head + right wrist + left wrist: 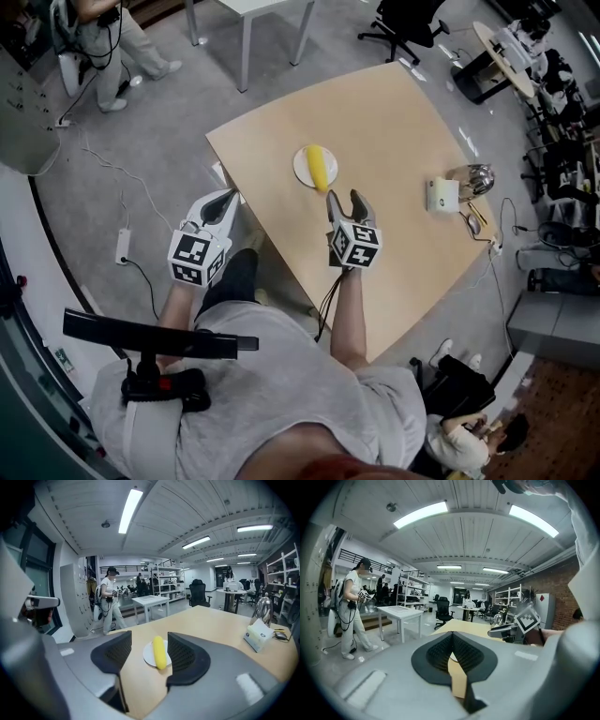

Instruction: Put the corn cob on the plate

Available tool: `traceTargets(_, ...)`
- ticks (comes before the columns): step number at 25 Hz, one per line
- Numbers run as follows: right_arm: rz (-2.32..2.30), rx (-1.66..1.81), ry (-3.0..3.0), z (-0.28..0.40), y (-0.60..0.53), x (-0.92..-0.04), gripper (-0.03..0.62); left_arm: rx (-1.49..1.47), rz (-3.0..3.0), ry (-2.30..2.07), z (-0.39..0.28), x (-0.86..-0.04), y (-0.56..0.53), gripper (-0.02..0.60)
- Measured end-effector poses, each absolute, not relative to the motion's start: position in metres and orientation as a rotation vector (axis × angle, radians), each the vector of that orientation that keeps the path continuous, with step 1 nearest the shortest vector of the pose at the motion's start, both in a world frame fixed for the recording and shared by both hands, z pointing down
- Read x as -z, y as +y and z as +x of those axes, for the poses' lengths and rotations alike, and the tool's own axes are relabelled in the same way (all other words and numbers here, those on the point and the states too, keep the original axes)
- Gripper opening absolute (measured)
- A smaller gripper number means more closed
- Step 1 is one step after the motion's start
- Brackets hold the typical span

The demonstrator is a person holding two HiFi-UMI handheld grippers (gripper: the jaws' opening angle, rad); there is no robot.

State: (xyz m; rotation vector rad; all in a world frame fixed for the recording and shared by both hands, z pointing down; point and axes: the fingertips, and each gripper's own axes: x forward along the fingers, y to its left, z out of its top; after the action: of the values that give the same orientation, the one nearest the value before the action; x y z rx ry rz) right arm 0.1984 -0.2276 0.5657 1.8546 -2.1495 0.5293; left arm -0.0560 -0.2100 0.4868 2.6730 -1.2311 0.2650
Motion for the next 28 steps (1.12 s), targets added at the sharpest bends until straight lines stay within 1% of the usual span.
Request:
traceTargets(14,1.923,-0.432,-2.25,0.196,-0.178,-0.514,0.192,-0.216,2.698,-1.296,-0.057,-0.463,-0.17,0.02)
traceTargets(20,1.972,-0.331,-2.256,0.198,-0.151,-0.492,0.148,-0.188,2.731,-1.305,-0.054,-0.45,-0.157,0.02)
traceTargets(28,2.003,-0.294,-2.291,0.205,-0.118,-0.478,0.123,-0.191,2.78,-1.293,-0.045,-0.44,-0.143,0.02)
